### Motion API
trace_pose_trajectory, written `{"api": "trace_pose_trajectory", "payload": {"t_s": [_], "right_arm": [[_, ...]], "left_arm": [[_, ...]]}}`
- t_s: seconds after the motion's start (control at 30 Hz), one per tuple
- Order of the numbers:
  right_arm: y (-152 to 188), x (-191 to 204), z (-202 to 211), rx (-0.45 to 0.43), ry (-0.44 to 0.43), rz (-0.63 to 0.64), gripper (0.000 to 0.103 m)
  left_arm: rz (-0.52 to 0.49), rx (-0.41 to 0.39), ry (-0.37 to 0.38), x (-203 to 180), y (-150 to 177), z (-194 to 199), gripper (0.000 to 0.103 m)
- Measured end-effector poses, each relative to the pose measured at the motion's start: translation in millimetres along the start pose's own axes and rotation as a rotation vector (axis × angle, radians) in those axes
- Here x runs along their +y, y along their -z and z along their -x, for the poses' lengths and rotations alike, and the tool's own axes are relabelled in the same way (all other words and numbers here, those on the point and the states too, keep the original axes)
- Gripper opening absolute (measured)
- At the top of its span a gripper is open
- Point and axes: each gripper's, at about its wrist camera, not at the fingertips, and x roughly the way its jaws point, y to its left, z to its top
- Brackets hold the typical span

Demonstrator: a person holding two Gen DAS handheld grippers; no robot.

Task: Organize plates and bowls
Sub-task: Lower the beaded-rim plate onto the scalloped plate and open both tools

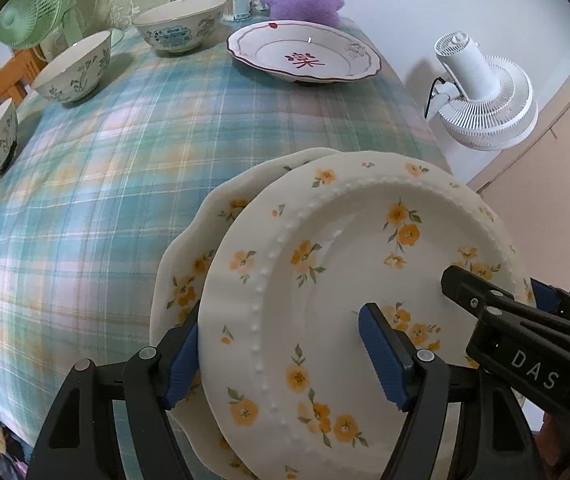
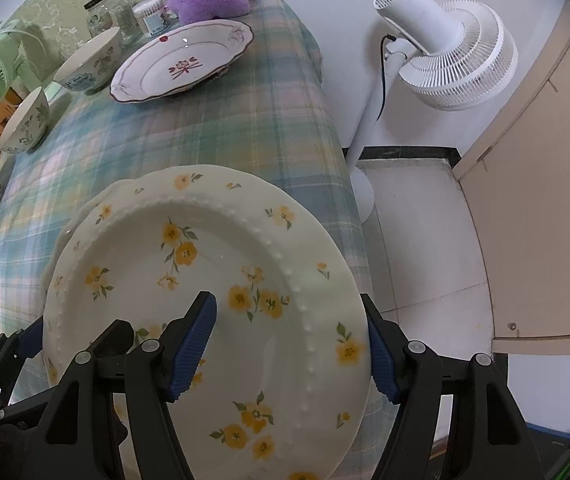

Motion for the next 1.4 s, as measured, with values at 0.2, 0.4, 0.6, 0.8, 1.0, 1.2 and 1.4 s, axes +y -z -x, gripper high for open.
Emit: {"api": "trace_pose_trajectory", "payload": {"t_s": [0.2,0.4,0.6,0.8,1.0,1.2,1.4], "right_arm": [[5.4,-4.9,-4.0,0.002,-0.016,-0.012,0.072],[7.0,-5.2,-4.6,-0.022,-0.026,-0.016,0.072],[8.5,-2.7,-5.1,-0.026,-0.027,-0.009,0.072],[9.4,-0.9,-5.1,-0.026,-0.022,-0.001,0.072],[14.6,1.4,0.7,-0.022,-0.004,0.02,0.072],[19.7,-12.0,22.4,-0.045,0.044,0.015,0.055],[23.8,-1.9,18.6,-0.02,0.062,0.069,0.041]], "left_arm": [[-0.013,-0.015,-0.05,-6.2,2.0,-1.3,0.078],[0.001,-0.015,-0.093,-7.9,2.6,-0.6,0.08],[-0.002,-0.013,-0.127,-11.2,1.9,-0.3,0.081],[-0.028,-0.016,-0.181,-18.5,1.9,-2.3,0.082],[-0.016,-0.006,-0.17,-17.3,6.3,1.1,0.086],[-0.016,-0.026,-0.162,-14.2,7.1,14.1,0.088],[0.006,-0.021,-0.155,-6.1,7.6,16.3,0.088]]}}
